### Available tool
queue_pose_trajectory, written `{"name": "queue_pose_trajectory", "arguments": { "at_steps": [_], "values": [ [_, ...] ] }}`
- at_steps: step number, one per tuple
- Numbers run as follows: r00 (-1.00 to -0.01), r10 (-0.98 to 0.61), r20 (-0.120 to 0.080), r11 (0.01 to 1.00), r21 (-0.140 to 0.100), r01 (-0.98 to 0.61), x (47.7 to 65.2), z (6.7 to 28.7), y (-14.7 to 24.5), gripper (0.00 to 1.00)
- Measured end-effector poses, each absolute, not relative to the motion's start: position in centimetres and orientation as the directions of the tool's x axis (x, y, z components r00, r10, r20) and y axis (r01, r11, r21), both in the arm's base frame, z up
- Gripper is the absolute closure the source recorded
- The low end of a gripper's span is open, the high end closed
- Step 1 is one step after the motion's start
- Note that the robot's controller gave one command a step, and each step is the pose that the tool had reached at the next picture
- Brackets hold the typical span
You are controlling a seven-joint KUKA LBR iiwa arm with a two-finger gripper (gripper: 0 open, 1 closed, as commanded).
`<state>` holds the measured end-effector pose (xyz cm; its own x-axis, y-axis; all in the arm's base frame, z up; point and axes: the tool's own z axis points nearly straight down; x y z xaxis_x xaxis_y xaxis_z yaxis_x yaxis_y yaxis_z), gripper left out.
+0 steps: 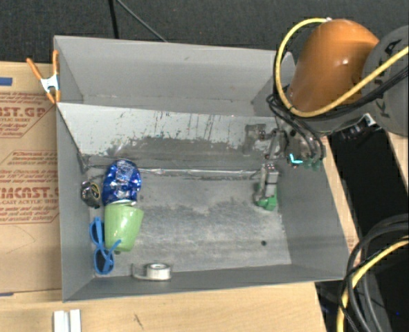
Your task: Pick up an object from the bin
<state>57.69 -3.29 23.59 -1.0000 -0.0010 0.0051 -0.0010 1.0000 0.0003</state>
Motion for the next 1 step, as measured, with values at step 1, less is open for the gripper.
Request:
{"name": "queue_pose_trajectory", "arguments": {
  "at_steps": [1],
  "values": [
    [-0.992,-0.128,0.005,0.992,0.0,-0.128,54.65,16.86,-8.94,0.0]
  ]
}}
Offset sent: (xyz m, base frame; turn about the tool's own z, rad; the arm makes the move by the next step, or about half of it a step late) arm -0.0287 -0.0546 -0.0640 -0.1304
